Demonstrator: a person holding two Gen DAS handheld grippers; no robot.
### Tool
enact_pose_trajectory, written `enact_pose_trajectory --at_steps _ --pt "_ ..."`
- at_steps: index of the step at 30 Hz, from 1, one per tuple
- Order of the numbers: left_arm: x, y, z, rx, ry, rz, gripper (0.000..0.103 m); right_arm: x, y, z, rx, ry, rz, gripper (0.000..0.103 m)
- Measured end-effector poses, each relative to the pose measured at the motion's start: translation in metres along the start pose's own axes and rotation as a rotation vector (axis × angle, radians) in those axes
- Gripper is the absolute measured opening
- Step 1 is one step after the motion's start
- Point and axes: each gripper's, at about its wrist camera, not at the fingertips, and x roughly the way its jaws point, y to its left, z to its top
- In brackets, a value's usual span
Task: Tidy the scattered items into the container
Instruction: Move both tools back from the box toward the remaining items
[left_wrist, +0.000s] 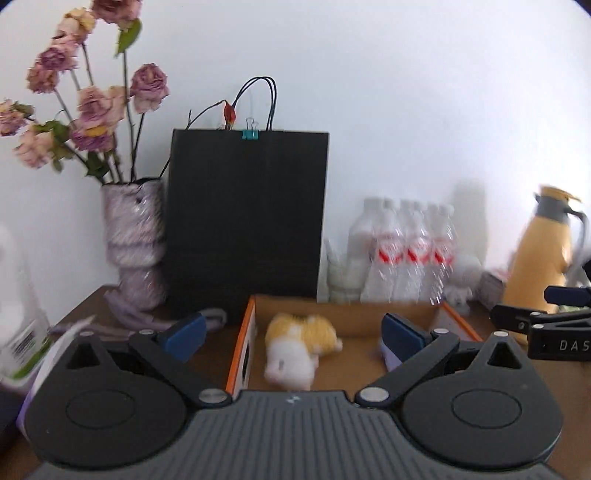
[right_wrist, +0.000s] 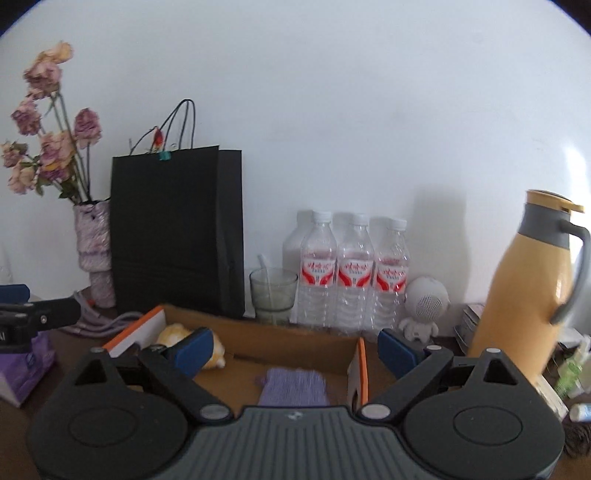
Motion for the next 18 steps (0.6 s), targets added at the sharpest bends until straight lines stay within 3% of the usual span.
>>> enact_pose_trajectory --at_steps 8,11,18 --pt "-0.106 0.003 -0.08 -0.042 0.024 0.017 0.103 -0.116 0.017 -0.1 0.057 0.063 -0.008 0.096" --pt "-0.139 0.005 -0.108 -0.089 0.05 0.022 0.103 -0.151 0.026 -0.136 0.084 0.106 0.044 0.096" --pt "-0.174 -0.017 -0.154 -0.069 0.138 -0.052 0.103 -0.193 0.041 -0.177 0.06 0.158 0.07 0.096"
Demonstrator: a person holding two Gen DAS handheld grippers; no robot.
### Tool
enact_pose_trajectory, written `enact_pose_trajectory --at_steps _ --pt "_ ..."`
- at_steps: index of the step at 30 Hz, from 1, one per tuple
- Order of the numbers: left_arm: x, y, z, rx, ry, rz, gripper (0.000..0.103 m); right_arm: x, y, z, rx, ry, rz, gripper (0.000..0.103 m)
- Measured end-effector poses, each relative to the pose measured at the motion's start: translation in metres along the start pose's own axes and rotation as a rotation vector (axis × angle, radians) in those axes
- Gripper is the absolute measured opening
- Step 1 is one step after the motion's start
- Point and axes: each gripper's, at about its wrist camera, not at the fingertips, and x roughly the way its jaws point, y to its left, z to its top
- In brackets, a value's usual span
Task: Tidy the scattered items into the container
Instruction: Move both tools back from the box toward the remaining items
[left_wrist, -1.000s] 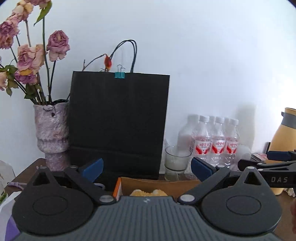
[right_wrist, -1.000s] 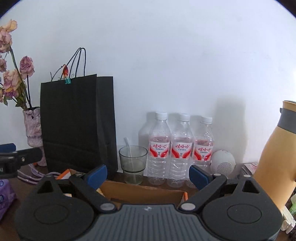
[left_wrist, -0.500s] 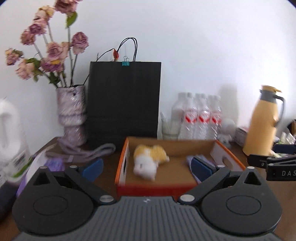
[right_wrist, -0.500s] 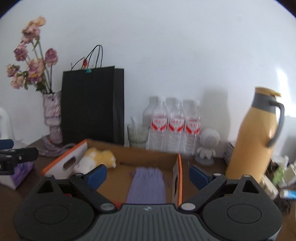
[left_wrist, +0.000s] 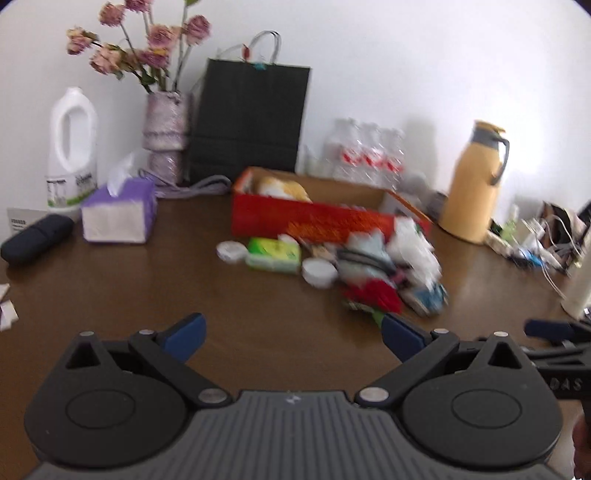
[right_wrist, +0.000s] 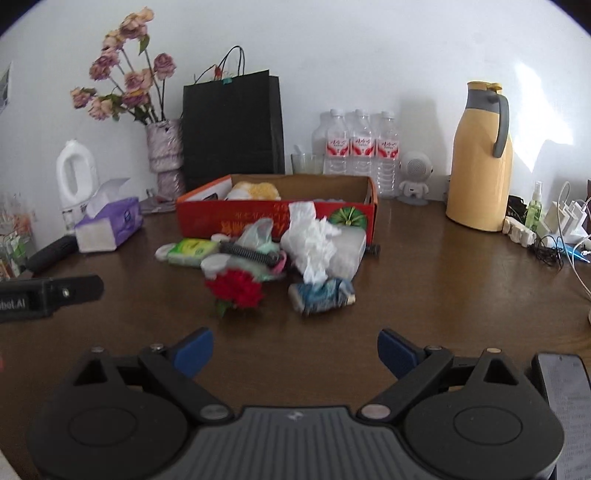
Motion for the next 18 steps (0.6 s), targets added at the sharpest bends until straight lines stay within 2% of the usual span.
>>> enact_pose_trajectory --at_steps 5,10,13,16,18 --pt "0.002 -0.008 0.002 0.015 -0.011 0.002 0.103 0.001 -0.006 0.002 0.028 -0.003 -0.012 0.096" --pt "0.019 -0.007 0.006 0.014 0.019 0.002 0.103 0.012 -0.01 0.003 0.042 0.01 0.004 0.096" --pt "0.031 -0.01 0.014 0.079 -0.016 -0.002 0.103 0.021 -0.011 0.004 0.048 0.021 0.011 0.096" --pt "0.047 -0.015 0.032 0.149 -0.041 -0.065 0.103 0.031 -0.013 0.007 0.059 0.031 0.016 0.096" --pt "0.065 -0.014 0.049 0.121 -0.017 -0.142 0.103 0.037 -0.014 0.01 0.065 0.031 0.015 0.096"
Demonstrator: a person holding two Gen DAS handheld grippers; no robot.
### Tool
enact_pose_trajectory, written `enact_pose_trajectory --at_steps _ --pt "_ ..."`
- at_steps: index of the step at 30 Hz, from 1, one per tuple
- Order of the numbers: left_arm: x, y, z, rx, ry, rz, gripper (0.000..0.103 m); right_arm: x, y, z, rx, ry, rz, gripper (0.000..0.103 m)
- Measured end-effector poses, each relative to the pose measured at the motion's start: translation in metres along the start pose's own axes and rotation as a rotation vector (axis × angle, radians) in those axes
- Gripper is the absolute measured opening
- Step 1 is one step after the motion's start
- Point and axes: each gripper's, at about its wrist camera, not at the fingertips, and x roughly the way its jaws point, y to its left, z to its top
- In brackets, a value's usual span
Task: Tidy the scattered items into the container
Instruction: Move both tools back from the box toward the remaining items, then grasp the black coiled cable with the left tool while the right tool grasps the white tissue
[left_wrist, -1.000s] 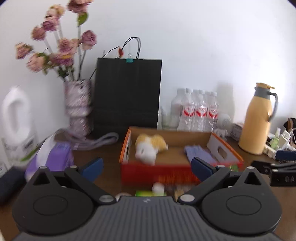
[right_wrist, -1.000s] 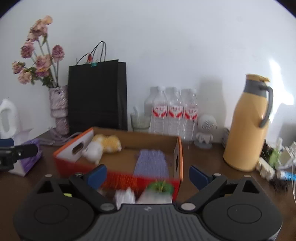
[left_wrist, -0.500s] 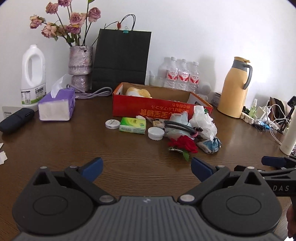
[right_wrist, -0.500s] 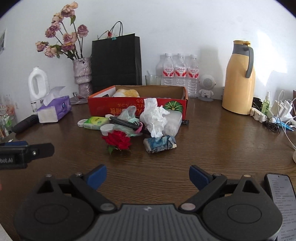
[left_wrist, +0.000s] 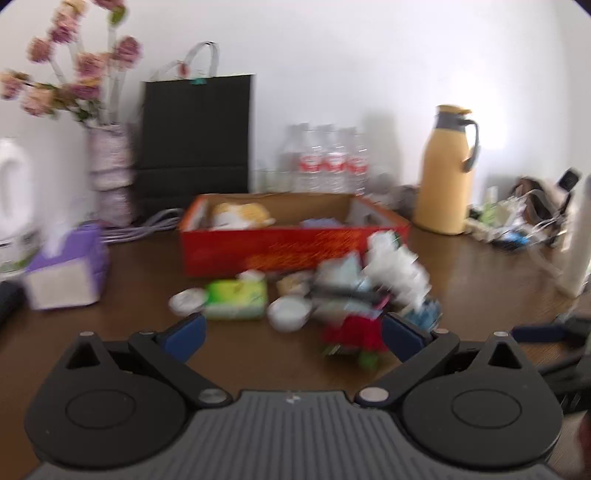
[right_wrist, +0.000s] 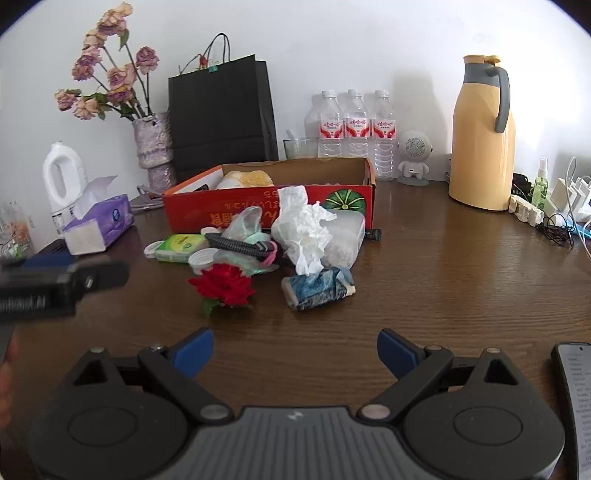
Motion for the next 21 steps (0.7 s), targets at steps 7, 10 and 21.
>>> enact_pose_trajectory --at_steps 7,10,21 --pt "0.091 0.015 0.05 -0.121 0.145 -0.014 0.04 0.018 -0.007 0.008 0.015 0.012 -0.01 0.096" --pt "0.12 0.022 0.054 -0.155 0.225 -0.028 0.029 0.026 -0.009 0.014 0.0 0.01 -0.034 0.096" --pt "0.134 0.017 0.042 -0.165 0.298 -0.142 0.007 0.058 -0.02 0.051 -0.016 -0.045 -0.014 0.095"
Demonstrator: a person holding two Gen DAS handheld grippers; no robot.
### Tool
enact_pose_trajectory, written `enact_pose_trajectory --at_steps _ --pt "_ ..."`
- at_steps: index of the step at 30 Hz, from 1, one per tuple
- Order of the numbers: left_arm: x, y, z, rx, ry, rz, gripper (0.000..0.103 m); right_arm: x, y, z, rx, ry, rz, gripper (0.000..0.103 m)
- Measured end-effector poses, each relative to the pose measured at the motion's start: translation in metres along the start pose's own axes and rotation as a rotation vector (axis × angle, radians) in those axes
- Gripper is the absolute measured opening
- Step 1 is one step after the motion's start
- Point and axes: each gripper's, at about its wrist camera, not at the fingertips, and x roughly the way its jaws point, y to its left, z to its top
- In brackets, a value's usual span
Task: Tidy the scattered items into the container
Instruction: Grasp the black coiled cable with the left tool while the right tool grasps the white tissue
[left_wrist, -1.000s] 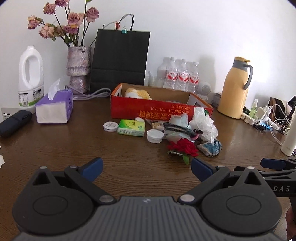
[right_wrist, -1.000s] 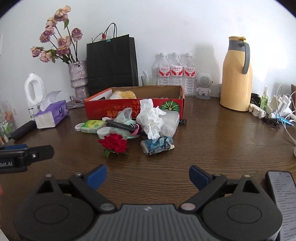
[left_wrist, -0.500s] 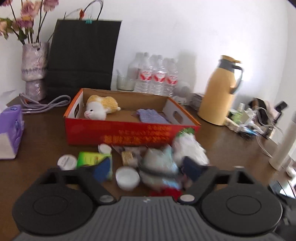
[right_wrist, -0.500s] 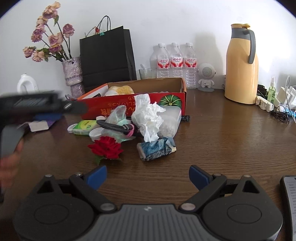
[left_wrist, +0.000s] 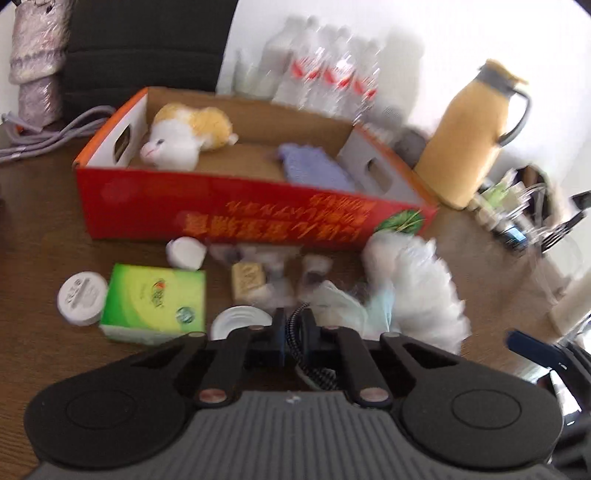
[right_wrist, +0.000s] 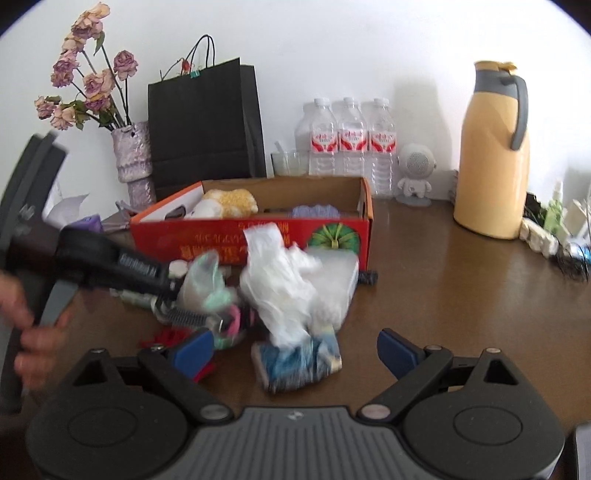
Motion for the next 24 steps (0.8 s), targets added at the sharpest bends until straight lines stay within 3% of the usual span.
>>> enact_pose_trajectory --at_steps 3,5,7,11,13,14,16,24 --pt "-0.023 -0.013 0.0 0.054 -0.085 -0.017 0.006 0.009 -0.004 0.014 0.014 -0.032 0.029 0.093" --pt "-0.038 -0.021 0.001 0.08 -0.135 -0.014 0.006 0.02 -0.005 0.021 0.02 -0.032 0.05 0.086" --pt "-0.054 -0.027 0.001 0.095 -0.182 -0.015 0.006 0.033 -0.005 0.026 0.022 -0.007 0.057 0.065" --pt "-0.088 -0.037 0.005 0.125 -0.28 -0.024 0.005 0.052 0.0 0.026 -0.005 0.017 0.028 0.055" --pt "-0.104 -0.039 0.007 0.135 -0.322 -0.041 0.005 0.054 0.008 0.023 -0.071 0.008 -0.025 0.04" --pt "-0.113 -0.041 0.008 0.139 -0.341 -0.049 0.005 0.053 0.011 0.021 -0.095 0.004 -0.042 0.038" --pt "-0.13 -0.044 0.007 0.143 -0.381 -0.068 0.005 0.051 0.012 0.018 -0.098 -0.002 -0.054 0.021" --pt "-0.171 -0.043 -0.009 0.096 -0.447 -0.075 0.005 -0.01 0.002 0.028 -0.001 -0.099 0.017 0.018"
